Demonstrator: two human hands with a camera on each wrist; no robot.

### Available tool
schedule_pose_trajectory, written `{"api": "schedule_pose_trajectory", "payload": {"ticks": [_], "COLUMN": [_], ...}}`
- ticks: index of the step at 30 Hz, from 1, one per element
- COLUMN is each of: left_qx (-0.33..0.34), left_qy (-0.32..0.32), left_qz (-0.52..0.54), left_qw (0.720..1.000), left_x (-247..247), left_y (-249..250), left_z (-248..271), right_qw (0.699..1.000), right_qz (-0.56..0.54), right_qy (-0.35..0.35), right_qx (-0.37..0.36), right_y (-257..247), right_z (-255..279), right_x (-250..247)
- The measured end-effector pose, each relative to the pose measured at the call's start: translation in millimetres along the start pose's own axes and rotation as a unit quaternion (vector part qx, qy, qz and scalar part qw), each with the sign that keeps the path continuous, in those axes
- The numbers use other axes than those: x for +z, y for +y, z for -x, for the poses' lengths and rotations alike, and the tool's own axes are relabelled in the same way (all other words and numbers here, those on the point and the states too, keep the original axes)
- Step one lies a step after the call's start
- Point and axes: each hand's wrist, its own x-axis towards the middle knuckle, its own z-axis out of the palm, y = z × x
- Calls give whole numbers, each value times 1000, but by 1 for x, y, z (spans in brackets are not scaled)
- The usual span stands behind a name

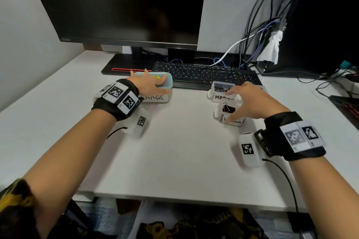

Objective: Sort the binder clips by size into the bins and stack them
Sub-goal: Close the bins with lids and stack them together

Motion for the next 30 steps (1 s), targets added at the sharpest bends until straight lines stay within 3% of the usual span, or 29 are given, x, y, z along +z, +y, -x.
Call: {"api": "schedule_pose_trajectory", "payload": {"ticks": [8, 13, 18, 26, 28, 30], "left_qx": [26, -23, -74, -94, -55, 50], "left_qy": [38, 69, 52, 73, 118, 150], "left_qz": [88, 89, 97, -43, -46, 11], "left_qw": [995, 993, 991, 992, 990, 987], "left_x": [-6, -5, -8, -3, 0, 0], "left_y": [-29, -45, -51, 3, 17, 32], "left_z": [-4, -4, -8, -8, -9, -5], "right_qw": [999, 997, 995, 992, 991, 991], "right_qz": [-22, -78, -86, -55, -71, -82], "right_qy": [18, 31, 25, 16, 11, 55], "right_qx": [21, -1, -33, -109, -109, -93], "right_y": [23, 27, 13, -21, -17, -4], "right_z": [4, 8, 9, 7, 9, 3], "right_x": [1, 3, 7, 22, 13, 1]}}
